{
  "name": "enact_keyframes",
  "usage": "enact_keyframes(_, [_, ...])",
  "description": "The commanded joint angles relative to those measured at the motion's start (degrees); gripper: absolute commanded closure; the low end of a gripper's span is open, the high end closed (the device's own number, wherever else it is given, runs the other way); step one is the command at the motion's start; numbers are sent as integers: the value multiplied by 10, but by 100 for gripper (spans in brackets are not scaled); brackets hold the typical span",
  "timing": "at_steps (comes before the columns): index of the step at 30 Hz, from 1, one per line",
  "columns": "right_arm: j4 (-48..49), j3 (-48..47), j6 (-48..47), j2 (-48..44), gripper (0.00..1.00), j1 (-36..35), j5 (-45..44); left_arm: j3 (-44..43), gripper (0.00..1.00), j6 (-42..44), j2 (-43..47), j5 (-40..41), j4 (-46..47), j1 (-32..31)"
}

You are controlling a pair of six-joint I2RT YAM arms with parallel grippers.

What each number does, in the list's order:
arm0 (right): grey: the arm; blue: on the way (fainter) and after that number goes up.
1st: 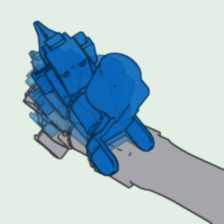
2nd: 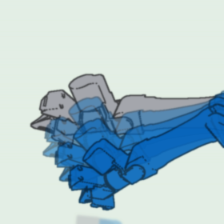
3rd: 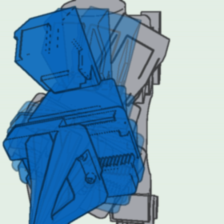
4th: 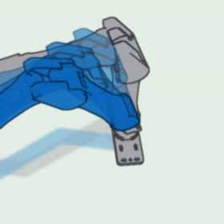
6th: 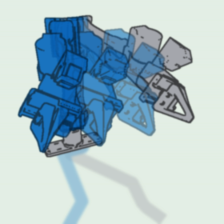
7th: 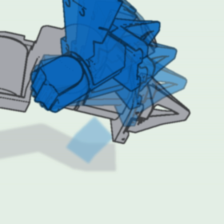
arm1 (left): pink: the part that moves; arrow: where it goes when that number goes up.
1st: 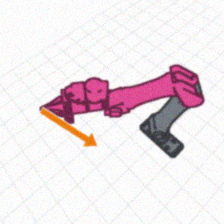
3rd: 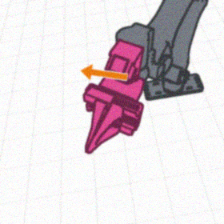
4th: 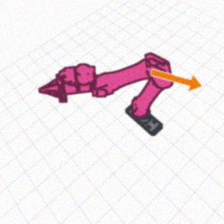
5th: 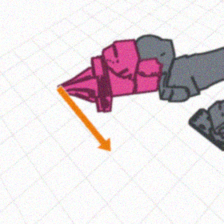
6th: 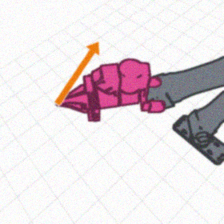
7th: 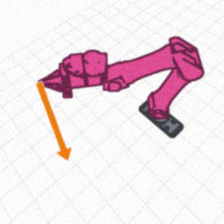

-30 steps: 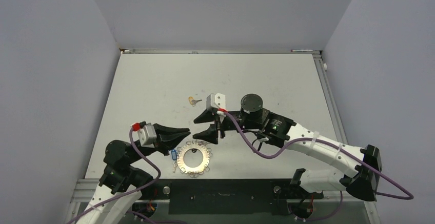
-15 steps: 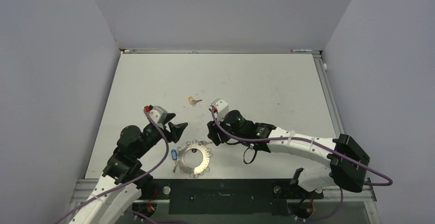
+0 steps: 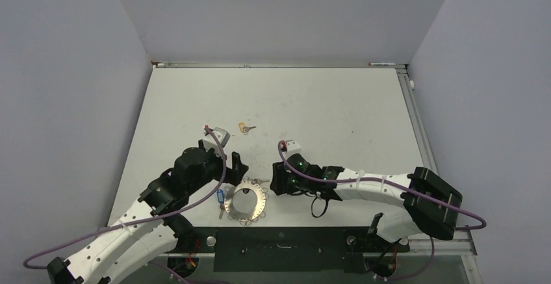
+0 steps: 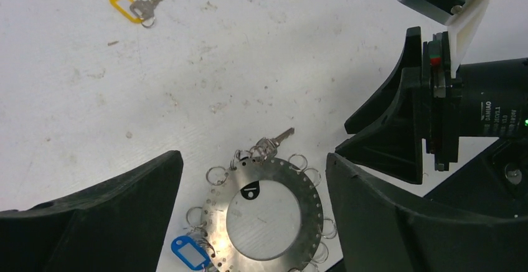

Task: Put the keys on the keyring

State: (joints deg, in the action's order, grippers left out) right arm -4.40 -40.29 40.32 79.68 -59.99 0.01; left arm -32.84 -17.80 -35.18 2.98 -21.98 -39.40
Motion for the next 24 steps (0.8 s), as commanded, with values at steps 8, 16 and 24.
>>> enact_keyframes(8, [94,31,15,5,58,-121,4,-54,9,20,-11,68,-37,-45])
enact_keyframes(16, [25,0,28,49,61,-147,-54,-34,13,59,55,83,-11,-43])
enact_keyframes(24, [72,25,117,40,63,-147,-25,-39,15,60,54,106,-21,-43])
